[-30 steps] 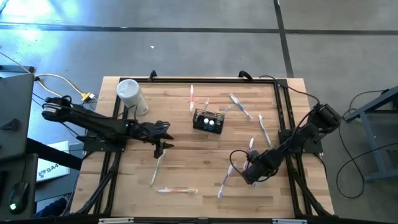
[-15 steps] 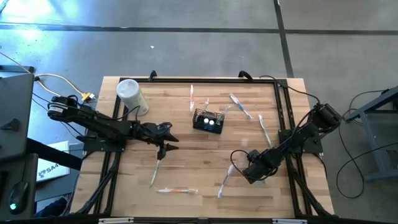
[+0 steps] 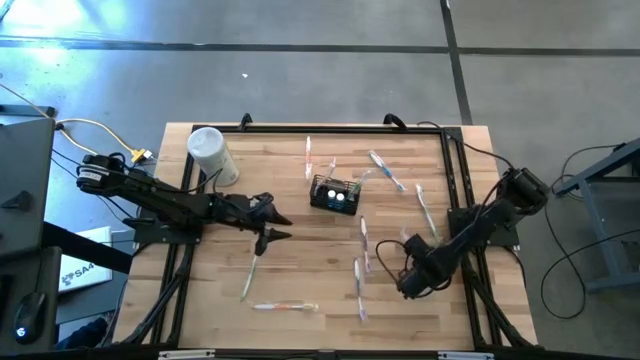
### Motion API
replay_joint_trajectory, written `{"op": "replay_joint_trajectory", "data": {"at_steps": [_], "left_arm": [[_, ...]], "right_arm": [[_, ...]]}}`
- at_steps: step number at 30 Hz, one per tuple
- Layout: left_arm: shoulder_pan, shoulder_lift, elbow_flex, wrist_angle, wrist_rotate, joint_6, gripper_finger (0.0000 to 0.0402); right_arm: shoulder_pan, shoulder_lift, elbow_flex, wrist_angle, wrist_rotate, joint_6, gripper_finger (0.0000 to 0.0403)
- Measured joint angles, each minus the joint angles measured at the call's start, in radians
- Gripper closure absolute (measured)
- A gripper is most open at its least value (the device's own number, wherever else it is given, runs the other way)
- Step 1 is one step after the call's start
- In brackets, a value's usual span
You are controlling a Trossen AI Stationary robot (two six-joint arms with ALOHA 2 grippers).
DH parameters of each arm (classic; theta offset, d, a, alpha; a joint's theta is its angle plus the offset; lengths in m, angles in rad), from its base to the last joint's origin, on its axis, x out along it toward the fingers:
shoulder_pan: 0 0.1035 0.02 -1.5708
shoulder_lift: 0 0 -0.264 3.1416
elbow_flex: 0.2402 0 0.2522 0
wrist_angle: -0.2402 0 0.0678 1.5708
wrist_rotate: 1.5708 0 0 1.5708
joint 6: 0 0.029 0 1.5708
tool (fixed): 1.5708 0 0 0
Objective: Pick & Place toothbrushing station
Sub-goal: Put the bottom blue toothbrush into the mesh organizer
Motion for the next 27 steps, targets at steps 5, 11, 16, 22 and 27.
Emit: {"op": "replay_joint_trajectory", "data": {"at_steps": [5, 11, 16, 22, 27], "left_arm": [[-0.002, 0.000, 0.000, 0.061, -0.003, 0.000, 0.0215], [-0.002, 0.000, 0.000, 0.132, 0.054, -0.005, 0.0215], [-0.002, 0.000, 0.015, 0.158, 0.204, -0.103, 0.0215], [-0.029, 0.000, 0.061, 0.158, 0.251, -0.161, 0.0215], [-0.075, 0.010, 0.119, 0.160, 0.223, -0.160, 0.0215]], "right_arm": [[0.049, 0.001, 0.139, -0.172, 0.120, -0.003, 0.0402], [0.123, 0.002, 0.291, -0.235, 0.363, -0.140, 0.0402], [0.169, 0.011, 0.375, -0.067, 0.600, -0.543, 0.0402], [0.146, 0.008, 0.432, 0.161, 0.829, -0.992, 0.0401], [0.108, 0.008, 0.434, 0.459, 0.872, -1.500, 0.0401]]}}
